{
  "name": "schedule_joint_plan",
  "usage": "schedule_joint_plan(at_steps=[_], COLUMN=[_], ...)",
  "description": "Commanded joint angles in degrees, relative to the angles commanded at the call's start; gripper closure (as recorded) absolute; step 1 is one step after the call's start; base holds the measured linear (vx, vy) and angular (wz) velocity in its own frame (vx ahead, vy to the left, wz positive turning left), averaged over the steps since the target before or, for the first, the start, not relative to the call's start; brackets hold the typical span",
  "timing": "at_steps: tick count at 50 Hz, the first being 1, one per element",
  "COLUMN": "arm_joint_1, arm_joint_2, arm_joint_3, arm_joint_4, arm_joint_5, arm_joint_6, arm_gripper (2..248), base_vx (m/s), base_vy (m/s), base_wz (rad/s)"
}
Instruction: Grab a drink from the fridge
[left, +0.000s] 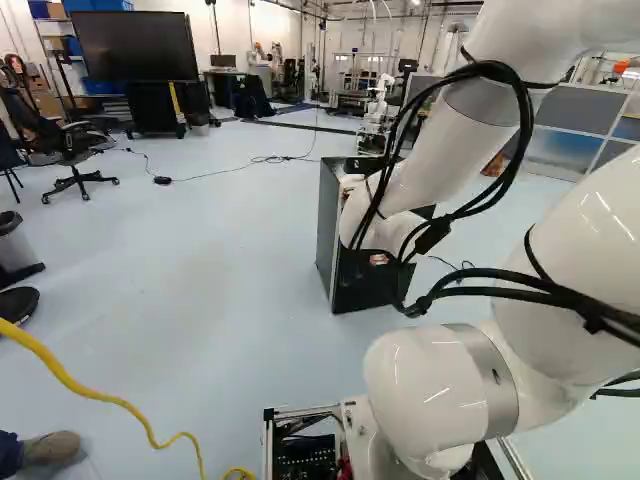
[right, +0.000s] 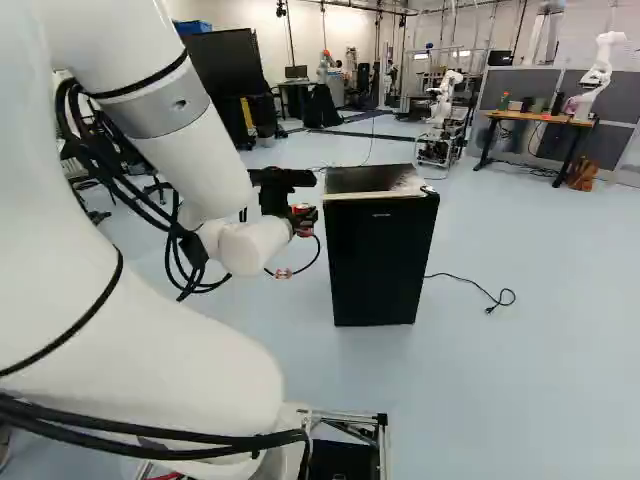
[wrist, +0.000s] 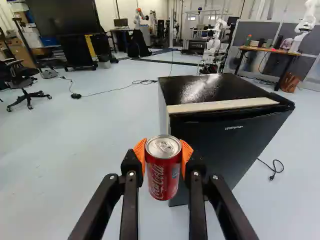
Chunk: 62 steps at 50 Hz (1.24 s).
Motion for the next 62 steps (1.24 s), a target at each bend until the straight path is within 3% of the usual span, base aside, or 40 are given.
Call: schedule_joint_plan(at_steps=[29, 62], arm_joint_1=[1.0, 1.1], arm_joint_2=[4.4, 5.0], arm_joint_3=[5.7, 6.5], arm_joint_4=[-0.6, -0.7], arm_joint_5=[-0.1, -0.1], arm_joint_6=[-0.3, -0.4], arm_gripper=[157, 157], base_vx=[0.0, 0.0], base_vy=[0.0, 0.0], base_wz=[0.0, 0.0])
